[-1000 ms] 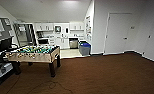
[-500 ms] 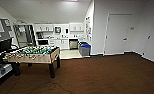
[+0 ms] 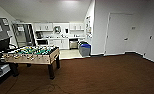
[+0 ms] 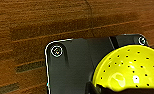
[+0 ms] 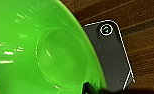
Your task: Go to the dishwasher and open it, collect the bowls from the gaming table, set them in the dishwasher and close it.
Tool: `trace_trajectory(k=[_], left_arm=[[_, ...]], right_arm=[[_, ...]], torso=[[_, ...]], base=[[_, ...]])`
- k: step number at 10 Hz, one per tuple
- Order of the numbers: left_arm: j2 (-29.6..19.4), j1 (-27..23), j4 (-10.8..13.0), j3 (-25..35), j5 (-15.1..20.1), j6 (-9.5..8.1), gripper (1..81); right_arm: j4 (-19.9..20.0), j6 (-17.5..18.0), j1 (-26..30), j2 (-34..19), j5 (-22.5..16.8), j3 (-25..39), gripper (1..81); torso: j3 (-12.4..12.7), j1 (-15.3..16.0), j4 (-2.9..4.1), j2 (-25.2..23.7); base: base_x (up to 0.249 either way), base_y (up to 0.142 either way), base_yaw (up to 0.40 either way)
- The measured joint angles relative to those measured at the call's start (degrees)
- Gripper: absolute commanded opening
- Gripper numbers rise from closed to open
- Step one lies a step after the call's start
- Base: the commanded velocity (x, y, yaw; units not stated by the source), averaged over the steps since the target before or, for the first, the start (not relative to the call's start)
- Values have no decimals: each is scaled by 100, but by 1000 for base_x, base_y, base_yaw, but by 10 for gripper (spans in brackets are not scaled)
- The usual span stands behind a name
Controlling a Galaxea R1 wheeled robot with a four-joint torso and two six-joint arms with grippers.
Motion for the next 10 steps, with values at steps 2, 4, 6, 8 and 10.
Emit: trace_trajectory(k=[2, 4, 6, 8, 10], left_arm=[[0, 20, -2, 0, 6, 0, 10], [-2, 4, 0, 2, -2, 0, 10], [0, 23, 0, -2, 17, 0, 10], [0, 1, 0, 0, 0, 0, 10], [0, 6, 0, 0, 1, 0, 10]], right_arm=[[0, 0, -13, -11, -6, 0, 10], [0, 0, -18, -21, -9, 0, 10], [0, -2, -18, -24, -10, -2, 10], [0, 0, -13, -10, -6, 0, 10], [0, 0, -11, 4, 2, 0, 10]], torso=[[0, -2, 0, 0], [0, -2, 0, 2], [0, -3, 0, 0], [0, -2, 0, 2], [0, 0, 0, 2]], base=[[142, 0, 0], [160, 0, 0], [180, 0, 0], [190, 0, 0], [193, -35, 0]])
